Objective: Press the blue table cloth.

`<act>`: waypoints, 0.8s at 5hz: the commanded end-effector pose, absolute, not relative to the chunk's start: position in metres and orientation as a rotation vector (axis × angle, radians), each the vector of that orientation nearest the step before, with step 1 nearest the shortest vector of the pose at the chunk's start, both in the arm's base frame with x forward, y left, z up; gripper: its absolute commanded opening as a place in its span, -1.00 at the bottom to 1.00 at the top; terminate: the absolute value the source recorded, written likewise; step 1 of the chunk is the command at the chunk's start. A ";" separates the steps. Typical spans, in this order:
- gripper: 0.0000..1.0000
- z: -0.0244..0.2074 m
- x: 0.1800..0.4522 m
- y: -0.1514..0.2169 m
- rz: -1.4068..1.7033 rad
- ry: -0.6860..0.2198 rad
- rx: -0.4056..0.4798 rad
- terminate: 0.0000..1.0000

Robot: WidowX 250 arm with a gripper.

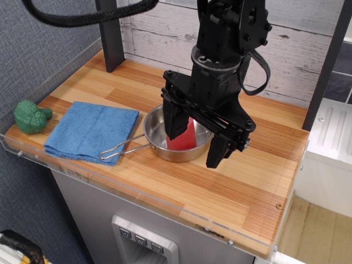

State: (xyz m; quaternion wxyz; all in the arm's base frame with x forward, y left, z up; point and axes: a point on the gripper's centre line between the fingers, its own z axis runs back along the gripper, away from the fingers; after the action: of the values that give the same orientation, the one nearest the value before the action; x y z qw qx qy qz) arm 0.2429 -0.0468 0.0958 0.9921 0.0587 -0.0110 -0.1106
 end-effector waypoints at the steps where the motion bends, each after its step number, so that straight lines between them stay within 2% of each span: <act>1: 1.00 0.096 0.243 -0.047 -0.222 -0.022 0.118 -1.00; 2: 1.00 0.097 0.247 -0.018 -0.111 0.017 0.131 -1.00; 3: 1.00 0.088 0.249 0.020 -0.003 0.051 0.092 -1.00; 4: 1.00 0.085 0.243 0.063 0.123 0.040 0.111 -1.00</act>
State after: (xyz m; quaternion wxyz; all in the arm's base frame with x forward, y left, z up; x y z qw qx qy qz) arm 0.2431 0.0607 0.0785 0.9963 0.0534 0.0313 0.0604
